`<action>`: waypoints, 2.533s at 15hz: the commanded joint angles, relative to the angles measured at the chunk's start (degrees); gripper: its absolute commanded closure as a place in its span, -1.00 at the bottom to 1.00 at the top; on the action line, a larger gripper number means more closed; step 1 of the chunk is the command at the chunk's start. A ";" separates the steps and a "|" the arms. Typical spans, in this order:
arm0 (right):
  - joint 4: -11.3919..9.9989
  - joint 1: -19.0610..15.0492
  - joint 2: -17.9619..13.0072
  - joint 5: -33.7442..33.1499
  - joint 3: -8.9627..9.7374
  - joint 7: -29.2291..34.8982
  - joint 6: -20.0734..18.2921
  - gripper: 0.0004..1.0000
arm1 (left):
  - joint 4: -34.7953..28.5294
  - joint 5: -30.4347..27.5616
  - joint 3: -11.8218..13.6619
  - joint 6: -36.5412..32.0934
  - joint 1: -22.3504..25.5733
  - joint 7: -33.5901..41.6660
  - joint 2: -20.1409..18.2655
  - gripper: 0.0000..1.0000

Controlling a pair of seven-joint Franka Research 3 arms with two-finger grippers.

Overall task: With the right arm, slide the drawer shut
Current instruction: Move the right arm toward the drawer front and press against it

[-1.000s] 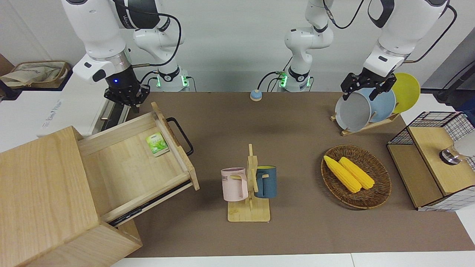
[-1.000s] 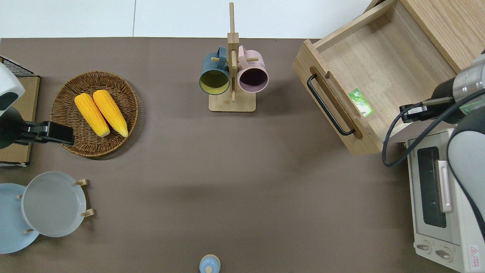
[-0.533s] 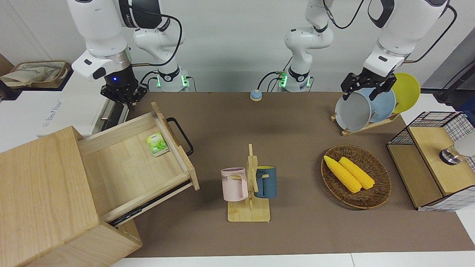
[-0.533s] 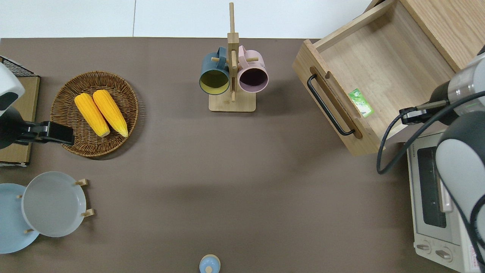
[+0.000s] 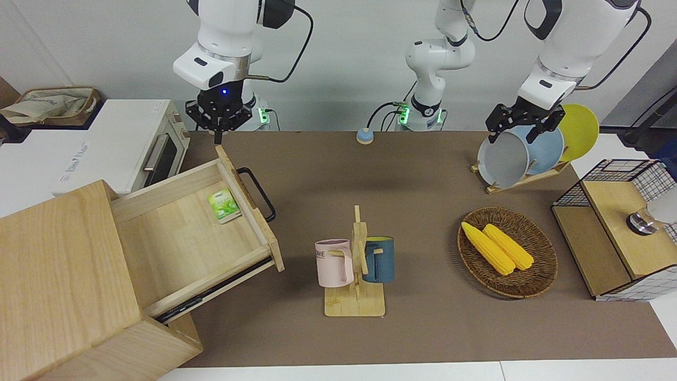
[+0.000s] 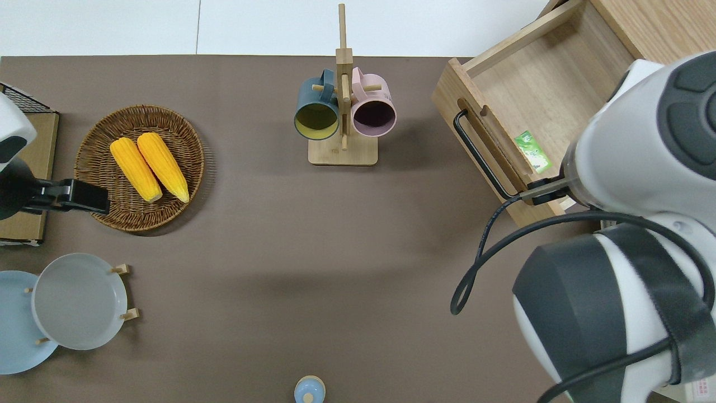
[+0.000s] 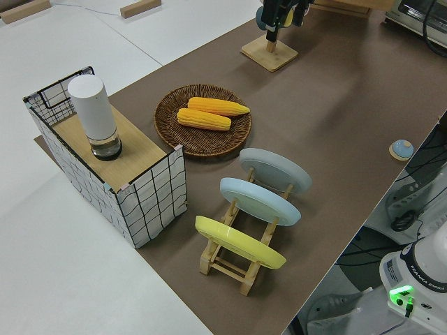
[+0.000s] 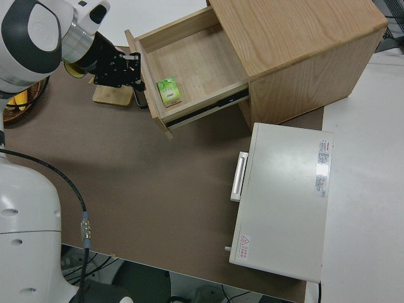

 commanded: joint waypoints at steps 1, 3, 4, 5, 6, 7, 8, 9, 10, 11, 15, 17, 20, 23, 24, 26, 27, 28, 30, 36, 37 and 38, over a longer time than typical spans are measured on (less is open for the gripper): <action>0.19 0.43 -0.37 1.28 0.15 5.63 -1.28 1.00 | 1.40 0.98 -0.37 -1.13 0.22 0.56 0.65 -0.99; 0.19 0.61 -0.37 4.44 0.24 12.57 -1.28 1.00 | 1.49 0.98 -0.37 -1.13 0.22 0.56 0.65 -0.99; 0.54 0.78 -0.28 5.42 0.42 15.04 -1.28 1.00 | 1.49 0.98 -0.37 -1.13 0.22 0.56 0.65 -0.99; 0.54 1.74 -0.28 5.95 0.33 17.06 -1.54 1.00 | 1.49 0.98 -0.37 -1.13 0.22 0.56 0.65 -0.99; 0.63 2.62 -0.28 6.65 0.33 19.87 -1.63 1.00 | 1.49 0.98 -0.37 -1.13 0.22 0.56 0.65 -0.99; 0.63 3.06 -0.28 8.05 0.33 23.55 -1.63 1.00 | 1.49 0.98 -0.37 -1.13 0.22 0.56 0.65 -0.99; 0.63 3.07 -0.19 10.59 0.42 27.94 -1.55 1.00 | 1.49 0.98 -0.37 -1.13 0.22 0.56 0.65 -0.99; 0.63 3.07 -0.11 13.05 0.42 32.33 -1.28 1.00 | 1.40 0.98 -0.37 -1.13 0.22 0.56 0.65 -0.99; 0.63 3.07 -0.02 14.81 0.42 35.77 -0.93 1.00 | 1.49 0.98 -0.37 -1.13 0.22 0.56 0.65 -0.99; 0.63 3.24 0.07 15.70 0.42 38.50 -0.76 1.00 | 1.49 0.98 -0.37 -1.13 0.22 0.56 0.65 -0.99; 0.54 6.14 1.82 16.76 0.59 50.18 1.61 1.00 | 1.49 0.98 -0.37 -1.13 0.22 0.56 0.65 -0.99; 0.63 6.32 4.01 18.77 0.59 57.73 2.93 1.00 | 1.49 0.98 -0.37 -1.13 0.22 0.56 0.65 -0.99; 0.54 7.28 6.65 19.22 0.59 65.84 6.09 1.00 | 1.40 0.98 -0.37 -1.13 0.22 0.56 0.65 -0.99; 0.54 7.64 9.38 19.31 0.59 71.38 9.17 1.00 | 1.49 0.98 -0.37 -1.13 0.22 0.56 0.65 -0.99; 0.54 7.81 10.17 19.40 0.59 73.14 10.05 1.00 | 1.40 0.98 -0.37 -1.13 0.22 0.56 0.65 -0.99; 0.11 7.99 11.05 21.93 0.59 76.74 12.24 1.00 | 1.49 0.98 -0.37 -1.13 0.22 0.56 0.65 -0.99; 0.02 7.99 11.67 22.56 0.51 78.07 12.60 1.00 | 1.49 0.98 -0.37 -1.13 0.22 0.56 0.65 -0.99; 0.02 7.55 12.02 22.65 0.51 78.77 12.61 1.00 | 1.49 0.98 -0.37 -1.13 0.22 0.56 0.65 -0.99; 0.02 6.76 12.81 22.83 0.51 78.87 12.61 1.00 | 1.49 0.98 -0.37 -1.13 0.22 0.56 0.65 -0.99; 0.10 5.01 15.54 21.77 -0.11 77.64 12.78 1.00 | 1.49 0.98 -0.37 -1.13 0.22 0.56 0.65 -0.99; 0.10 4.39 15.63 21.69 -0.11 76.94 12.96 1.00 | 1.49 0.98 -0.37 -1.13 0.22 0.56 0.65 -0.99; 0.19 3.86 15.72 21.68 -0.20 76.41 12.96 1.00 | 1.49 0.98 -0.37 -1.13 0.22 0.56 0.65 -0.99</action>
